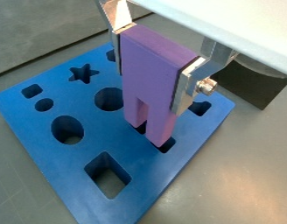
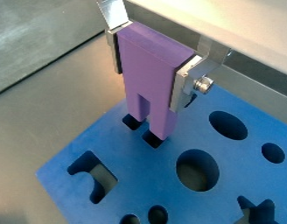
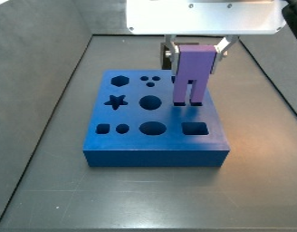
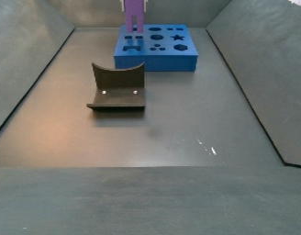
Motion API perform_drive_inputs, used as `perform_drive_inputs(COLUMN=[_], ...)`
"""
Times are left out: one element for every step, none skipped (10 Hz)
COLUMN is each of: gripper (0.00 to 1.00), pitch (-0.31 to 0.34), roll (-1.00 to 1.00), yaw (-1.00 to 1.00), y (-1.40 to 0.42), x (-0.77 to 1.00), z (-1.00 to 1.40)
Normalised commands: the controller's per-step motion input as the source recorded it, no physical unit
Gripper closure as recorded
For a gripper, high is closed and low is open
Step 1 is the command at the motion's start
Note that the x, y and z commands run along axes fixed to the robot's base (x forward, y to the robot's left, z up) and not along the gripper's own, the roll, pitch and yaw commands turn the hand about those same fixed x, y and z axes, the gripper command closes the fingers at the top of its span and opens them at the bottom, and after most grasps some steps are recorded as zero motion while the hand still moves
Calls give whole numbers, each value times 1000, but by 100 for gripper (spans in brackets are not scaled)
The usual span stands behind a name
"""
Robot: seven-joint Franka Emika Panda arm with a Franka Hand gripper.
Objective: Insert the double-square object.
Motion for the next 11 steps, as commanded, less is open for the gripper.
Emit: perform_drive_inputs(gripper=[100,100,100,100,100,100,100,100,100,100,100], pitch=[79,41,24,24,19,0,0,0,-19,-23,-3], roll=[133,149,110,101,109,109,87,111,149,116,96], yaw=[0,0,0,0,0,63,83,29,0,0,0], y=[0,9,54,54,109,160,94,0,-86,-100,-109], x=[280,146,66,60,40,-46,-11,37,146,186,103], z=[-406,-420,-369,-360,-406,-369,-366,-574,-811,-791,-637])
